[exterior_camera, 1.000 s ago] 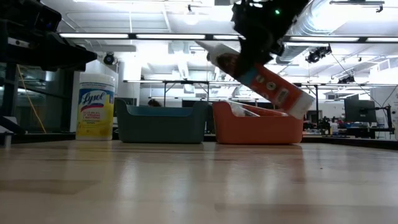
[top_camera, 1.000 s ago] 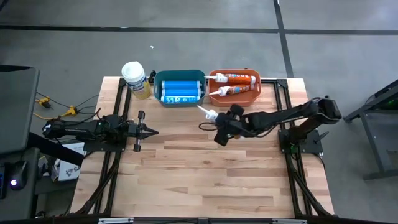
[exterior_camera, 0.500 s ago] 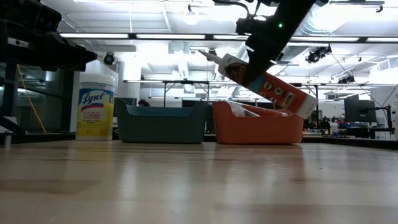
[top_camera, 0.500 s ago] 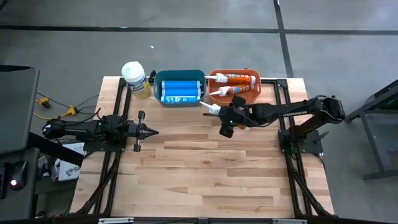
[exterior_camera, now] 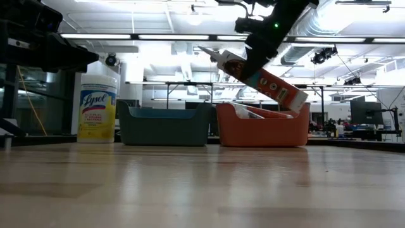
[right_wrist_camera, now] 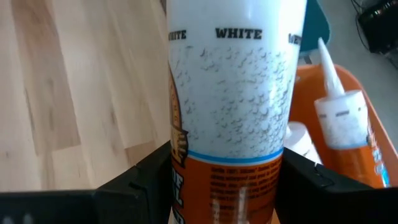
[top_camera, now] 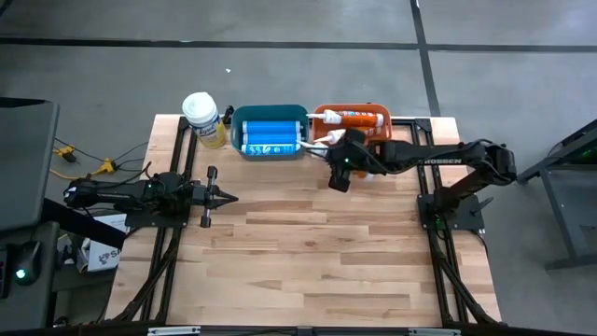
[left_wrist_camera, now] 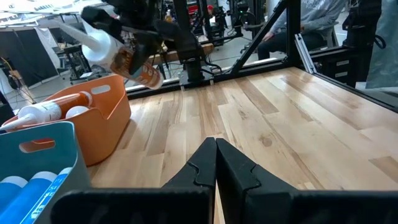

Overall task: Pick & place silicon tubes, Sealant and Lysol wipes
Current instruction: Put the orange sealant into the orange bin

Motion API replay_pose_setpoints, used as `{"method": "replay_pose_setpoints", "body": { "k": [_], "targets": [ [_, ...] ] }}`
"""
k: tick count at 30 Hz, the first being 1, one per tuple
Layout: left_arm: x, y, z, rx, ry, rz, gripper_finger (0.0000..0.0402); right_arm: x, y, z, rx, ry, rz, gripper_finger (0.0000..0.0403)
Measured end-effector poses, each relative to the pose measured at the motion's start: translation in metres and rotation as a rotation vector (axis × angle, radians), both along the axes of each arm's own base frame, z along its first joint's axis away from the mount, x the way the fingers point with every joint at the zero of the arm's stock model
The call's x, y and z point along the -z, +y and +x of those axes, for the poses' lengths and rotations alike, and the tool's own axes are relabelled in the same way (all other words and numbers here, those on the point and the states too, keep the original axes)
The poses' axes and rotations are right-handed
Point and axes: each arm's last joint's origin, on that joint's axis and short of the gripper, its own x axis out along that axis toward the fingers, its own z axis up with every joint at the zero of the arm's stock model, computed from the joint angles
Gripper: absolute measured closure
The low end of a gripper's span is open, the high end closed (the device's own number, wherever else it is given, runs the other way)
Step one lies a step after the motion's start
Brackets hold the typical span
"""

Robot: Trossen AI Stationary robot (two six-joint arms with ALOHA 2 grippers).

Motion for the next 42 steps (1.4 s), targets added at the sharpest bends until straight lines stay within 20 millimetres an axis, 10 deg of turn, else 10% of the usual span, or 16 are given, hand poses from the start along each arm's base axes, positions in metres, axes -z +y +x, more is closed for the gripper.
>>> {"method": "replay_pose_setpoints", "body": {
  "k": [27,42],
  "targets": [
    [0.0,0.0,0.0,0.0,0.0,0.0,0.0401,-0.022,-0.062,-0.022,-0.07,0.117,-0.188,0.0202],
    [0.0,0.0,0.0,0.0,0.0,0.0,0.0401,0.012,-0.114,-0.017,-0.161,0.358,-0.31,0.0203]
  ]
}}
